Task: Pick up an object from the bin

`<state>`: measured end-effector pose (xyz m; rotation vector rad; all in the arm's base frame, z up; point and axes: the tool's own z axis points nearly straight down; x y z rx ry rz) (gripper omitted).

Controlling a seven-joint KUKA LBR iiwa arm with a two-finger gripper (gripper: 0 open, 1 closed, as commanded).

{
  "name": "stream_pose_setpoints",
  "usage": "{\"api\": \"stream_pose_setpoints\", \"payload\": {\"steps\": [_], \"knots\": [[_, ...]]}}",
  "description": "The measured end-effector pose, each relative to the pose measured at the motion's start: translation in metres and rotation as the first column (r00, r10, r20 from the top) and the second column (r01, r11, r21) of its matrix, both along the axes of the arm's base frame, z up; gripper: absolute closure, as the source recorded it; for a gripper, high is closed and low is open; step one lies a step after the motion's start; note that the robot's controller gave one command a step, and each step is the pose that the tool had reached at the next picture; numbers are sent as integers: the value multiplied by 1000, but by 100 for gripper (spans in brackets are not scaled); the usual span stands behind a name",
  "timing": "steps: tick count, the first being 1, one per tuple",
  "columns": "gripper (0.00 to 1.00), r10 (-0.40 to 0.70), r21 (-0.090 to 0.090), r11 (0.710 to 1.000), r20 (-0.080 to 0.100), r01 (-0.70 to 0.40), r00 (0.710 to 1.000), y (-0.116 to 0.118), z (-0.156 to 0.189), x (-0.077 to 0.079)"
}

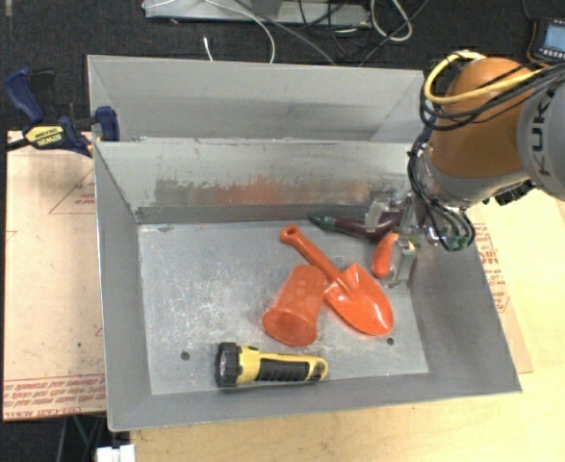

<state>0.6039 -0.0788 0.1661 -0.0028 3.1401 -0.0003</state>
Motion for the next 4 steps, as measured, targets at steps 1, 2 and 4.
{"api": "stream_pose_setpoints", "payload": {"steps": [1,2,4], "knots": [[0,0,0,1000,0,0,1000,0,0,0],[0,23,-1,1000,9,-23,1000,7,66,1],[0,-3,2,1000,-9,3,1000,25,75,-15]]}}
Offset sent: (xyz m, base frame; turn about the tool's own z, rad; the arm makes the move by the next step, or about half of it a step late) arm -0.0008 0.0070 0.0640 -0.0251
